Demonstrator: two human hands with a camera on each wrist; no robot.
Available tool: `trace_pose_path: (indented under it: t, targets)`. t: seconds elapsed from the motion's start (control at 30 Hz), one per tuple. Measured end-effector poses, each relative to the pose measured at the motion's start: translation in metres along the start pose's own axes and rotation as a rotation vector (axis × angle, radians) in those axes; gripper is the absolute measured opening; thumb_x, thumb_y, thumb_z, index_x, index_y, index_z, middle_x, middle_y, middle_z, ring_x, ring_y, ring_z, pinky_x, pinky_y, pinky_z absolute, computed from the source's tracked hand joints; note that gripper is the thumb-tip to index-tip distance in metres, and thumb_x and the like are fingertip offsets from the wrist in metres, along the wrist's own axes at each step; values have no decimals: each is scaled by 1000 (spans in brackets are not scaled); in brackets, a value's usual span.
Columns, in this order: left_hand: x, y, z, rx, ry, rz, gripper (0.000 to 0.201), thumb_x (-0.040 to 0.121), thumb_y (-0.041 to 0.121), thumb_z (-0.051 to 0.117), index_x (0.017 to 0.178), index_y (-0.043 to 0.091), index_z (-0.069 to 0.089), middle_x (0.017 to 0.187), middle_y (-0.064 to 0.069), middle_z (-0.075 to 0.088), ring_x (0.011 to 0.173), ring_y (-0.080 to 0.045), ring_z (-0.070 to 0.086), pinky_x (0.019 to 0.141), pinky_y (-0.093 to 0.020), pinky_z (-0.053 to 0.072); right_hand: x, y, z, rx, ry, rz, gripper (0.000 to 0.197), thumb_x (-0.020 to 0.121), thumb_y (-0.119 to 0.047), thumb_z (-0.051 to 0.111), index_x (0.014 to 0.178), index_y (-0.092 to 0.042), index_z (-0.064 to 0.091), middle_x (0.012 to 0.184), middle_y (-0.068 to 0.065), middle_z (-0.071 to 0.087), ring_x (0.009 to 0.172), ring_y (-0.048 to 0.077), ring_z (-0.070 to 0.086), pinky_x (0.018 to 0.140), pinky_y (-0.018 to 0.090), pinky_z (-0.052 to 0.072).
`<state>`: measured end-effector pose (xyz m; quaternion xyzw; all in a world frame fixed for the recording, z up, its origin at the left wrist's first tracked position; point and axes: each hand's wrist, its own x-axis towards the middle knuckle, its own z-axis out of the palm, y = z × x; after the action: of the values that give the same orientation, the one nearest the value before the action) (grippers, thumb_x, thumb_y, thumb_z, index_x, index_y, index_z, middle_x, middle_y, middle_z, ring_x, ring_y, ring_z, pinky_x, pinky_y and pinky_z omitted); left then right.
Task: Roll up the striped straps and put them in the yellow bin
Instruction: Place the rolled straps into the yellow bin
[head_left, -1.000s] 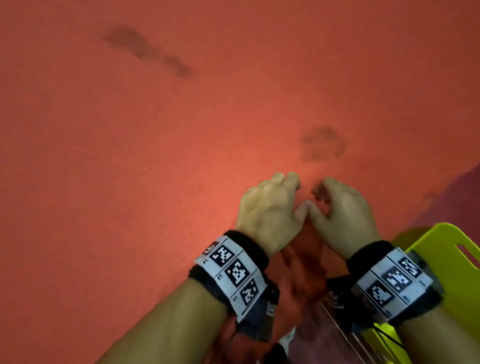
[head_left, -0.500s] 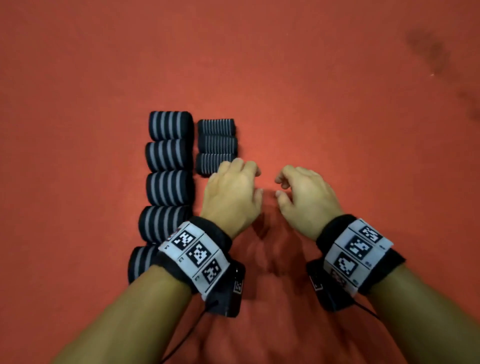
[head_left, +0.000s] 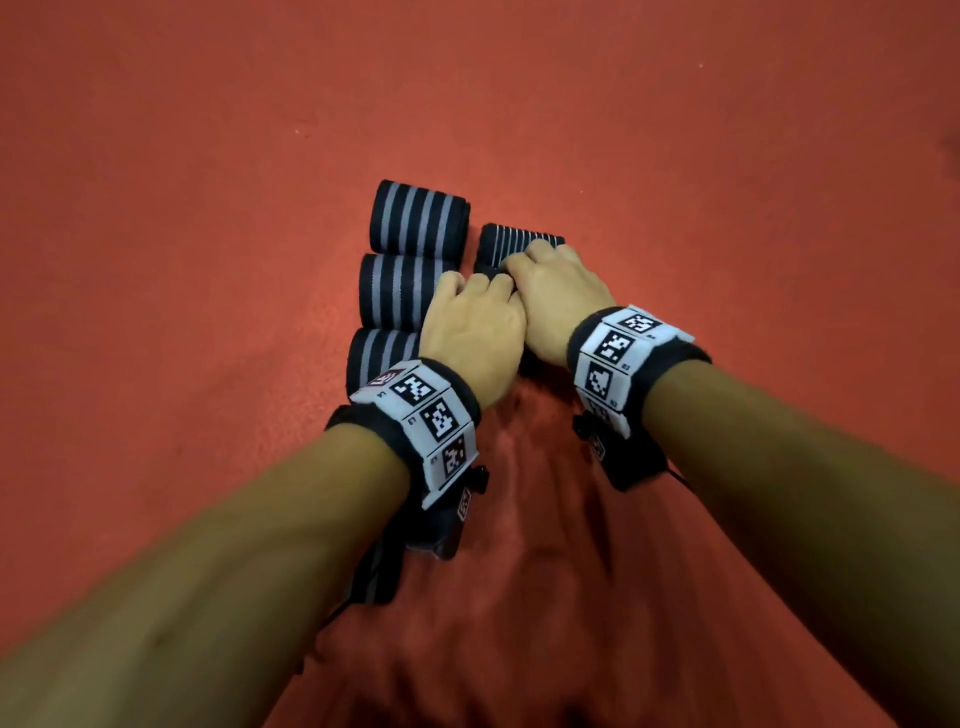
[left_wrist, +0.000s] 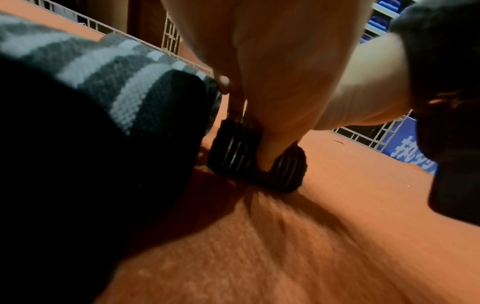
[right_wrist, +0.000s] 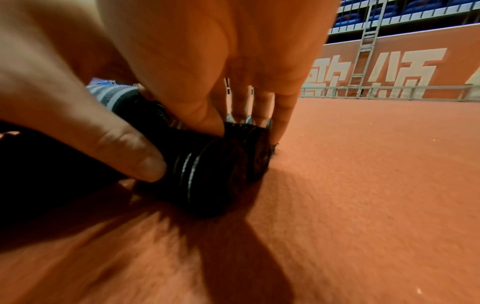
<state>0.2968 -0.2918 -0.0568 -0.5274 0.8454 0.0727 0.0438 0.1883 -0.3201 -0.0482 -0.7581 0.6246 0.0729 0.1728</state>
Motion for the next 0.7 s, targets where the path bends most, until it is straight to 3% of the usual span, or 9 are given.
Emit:
trace_pose_path:
  t: [0.23, 0.37, 0.43, 0.57, 0.7]
  targets:
    - [4, -1, 2, 57, -69, 31, 30, 93, 29, 48, 117, 20, 62, 120, -1, 57, 114, -22, 49, 102, -39, 27, 3, -3, -2, -38, -51, 5, 29, 97, -17, 38, 123, -12, 48, 124, 11, 53, 120, 32, 39, 89, 40, 42]
    - [6, 0, -3, 68, -107, 21, 32, 91, 35, 53, 119, 22, 63, 125, 0, 55, 118, -21, 46, 104, -40, 26, 2, -4, -1, -42, 4, 46, 28, 99, -18, 36, 121, -10, 52, 122, 11, 57, 122, 31, 41, 88, 39, 43]
    - [5, 1, -7, 104, -126, 66, 34, 91, 36, 54, 119, 20, 62, 122, 1, 57, 117, -22, 48, 104, -41, 27, -4, -1, -3, -41, 41, 52, 29, 95, -18, 43, 120, -8, 52, 123, 12, 56, 121, 31, 42, 88, 39, 42]
    - [-5, 14, -18, 103, -205, 123, 38, 90, 40, 59, 118, 16, 53, 121, -2, 60, 115, -23, 57, 106, -40, 29, -43, 29, -8, 63, 105, 160, 46, 80, -30, 64, 120, -9, 52, 120, 11, 51, 118, 31, 42, 90, 39, 42]
    - [-14, 49, -38, 29, -191, 179, 38, 89, 38, 62, 114, 15, 46, 116, -7, 59, 108, -30, 58, 91, -40, 40, -116, 82, -9, 226, 91, 298, 49, 74, -35, 69, 115, -12, 53, 111, 8, 47, 111, 30, 43, 86, 37, 41]
